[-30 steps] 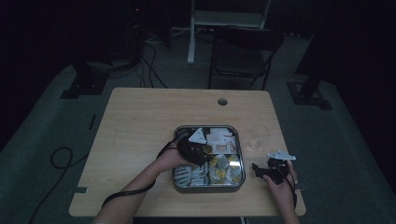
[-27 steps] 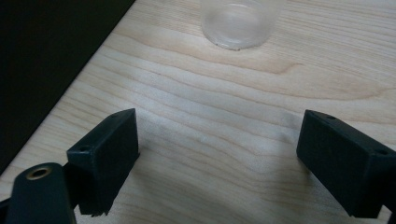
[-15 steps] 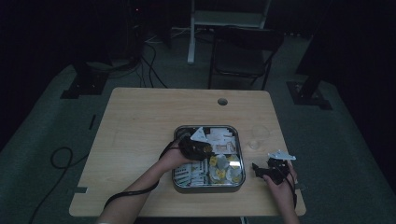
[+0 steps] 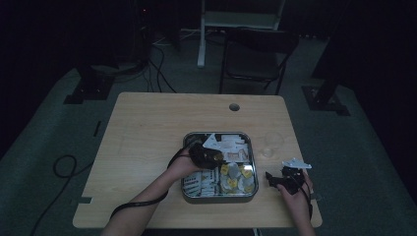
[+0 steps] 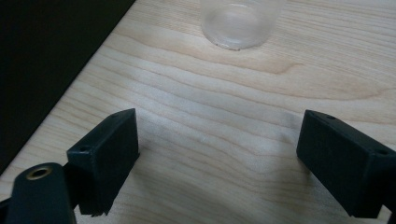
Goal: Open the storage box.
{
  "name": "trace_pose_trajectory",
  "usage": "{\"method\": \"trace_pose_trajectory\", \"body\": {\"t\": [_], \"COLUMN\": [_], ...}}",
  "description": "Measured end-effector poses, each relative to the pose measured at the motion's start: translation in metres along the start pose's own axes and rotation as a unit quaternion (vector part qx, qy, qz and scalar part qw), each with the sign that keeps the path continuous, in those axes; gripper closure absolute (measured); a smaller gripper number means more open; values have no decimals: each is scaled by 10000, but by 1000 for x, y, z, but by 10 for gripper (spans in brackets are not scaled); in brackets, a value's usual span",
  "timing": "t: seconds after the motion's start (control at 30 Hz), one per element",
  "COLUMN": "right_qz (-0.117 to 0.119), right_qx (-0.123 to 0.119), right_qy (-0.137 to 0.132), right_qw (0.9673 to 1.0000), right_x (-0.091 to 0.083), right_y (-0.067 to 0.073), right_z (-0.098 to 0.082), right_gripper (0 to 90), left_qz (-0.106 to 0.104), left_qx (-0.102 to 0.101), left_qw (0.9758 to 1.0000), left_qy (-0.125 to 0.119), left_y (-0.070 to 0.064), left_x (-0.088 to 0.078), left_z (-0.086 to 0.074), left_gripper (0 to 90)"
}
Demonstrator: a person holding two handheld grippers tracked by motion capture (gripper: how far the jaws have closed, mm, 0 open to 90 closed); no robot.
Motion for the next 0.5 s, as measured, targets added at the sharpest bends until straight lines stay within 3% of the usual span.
{"method": "trace_pose_trajectory", "body": {"t": [0.1, 0.17, 0.5], "right_qz": [-1, -6, -3], "right_qx": [-3, -16, -9], "right_qy": [-1, -8, -4], "right_qw": [10000, 10000, 10000], "right_x": [0, 0, 0], "right_y": [0, 0, 0], "right_z": [0, 0, 0], "right_gripper": [123, 123, 123], "left_qz": [15, -22, 178], "left_qx": [57, -15, -161], "left_qw": [10000, 10000, 9996], "left_qy": [25, -23, -123], "left_y": [-1, 0, 8], "left_x": [-4, -7, -26], "left_z": [3, 5, 7], "left_gripper": [595, 595, 595]}}
Point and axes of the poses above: each handheld gripper's, and its own axes: x roughly forward along the jaws, z roughly out of its top, y roughly to its left, the point moved 1 cm from there along x, roughly forward along the jaws, and after that the axes turned 6 degrees about y, right-handed, at the moved point
